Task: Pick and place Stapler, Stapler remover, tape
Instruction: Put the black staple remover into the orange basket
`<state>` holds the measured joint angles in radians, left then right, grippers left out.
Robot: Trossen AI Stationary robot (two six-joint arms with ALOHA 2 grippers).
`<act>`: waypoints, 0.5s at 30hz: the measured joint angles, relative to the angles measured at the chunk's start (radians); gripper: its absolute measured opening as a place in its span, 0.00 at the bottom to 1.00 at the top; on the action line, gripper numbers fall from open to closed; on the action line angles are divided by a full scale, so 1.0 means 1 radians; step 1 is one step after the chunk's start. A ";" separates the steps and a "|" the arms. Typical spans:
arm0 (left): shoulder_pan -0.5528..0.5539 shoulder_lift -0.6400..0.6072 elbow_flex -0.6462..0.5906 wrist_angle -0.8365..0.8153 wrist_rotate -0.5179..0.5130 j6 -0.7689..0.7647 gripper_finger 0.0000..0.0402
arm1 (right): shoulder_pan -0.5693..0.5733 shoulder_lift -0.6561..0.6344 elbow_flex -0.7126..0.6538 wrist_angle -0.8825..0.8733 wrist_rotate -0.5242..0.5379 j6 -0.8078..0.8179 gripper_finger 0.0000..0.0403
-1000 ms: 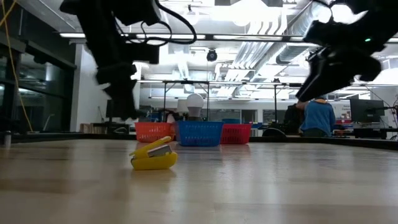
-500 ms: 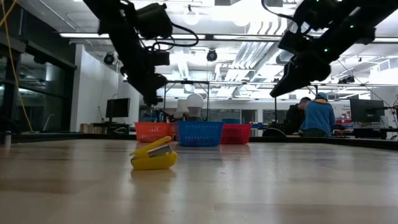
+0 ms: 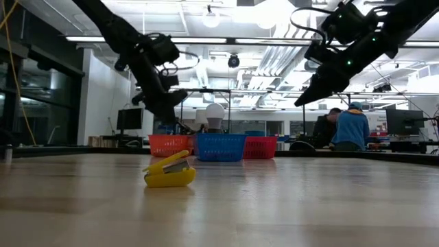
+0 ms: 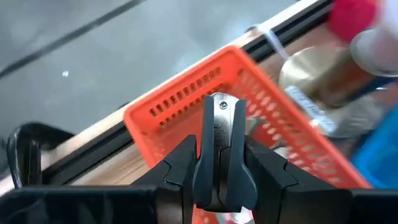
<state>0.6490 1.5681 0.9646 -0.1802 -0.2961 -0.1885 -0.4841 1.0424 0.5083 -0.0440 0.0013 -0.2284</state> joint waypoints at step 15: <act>0.041 0.098 0.000 0.123 -0.001 -0.097 0.24 | -0.099 0.217 0.000 0.183 -0.113 -0.041 0.52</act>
<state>0.6900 1.6656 0.9642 -0.0572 -0.2975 -0.2856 -0.5835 1.2595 0.5083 0.1388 -0.1114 -0.2698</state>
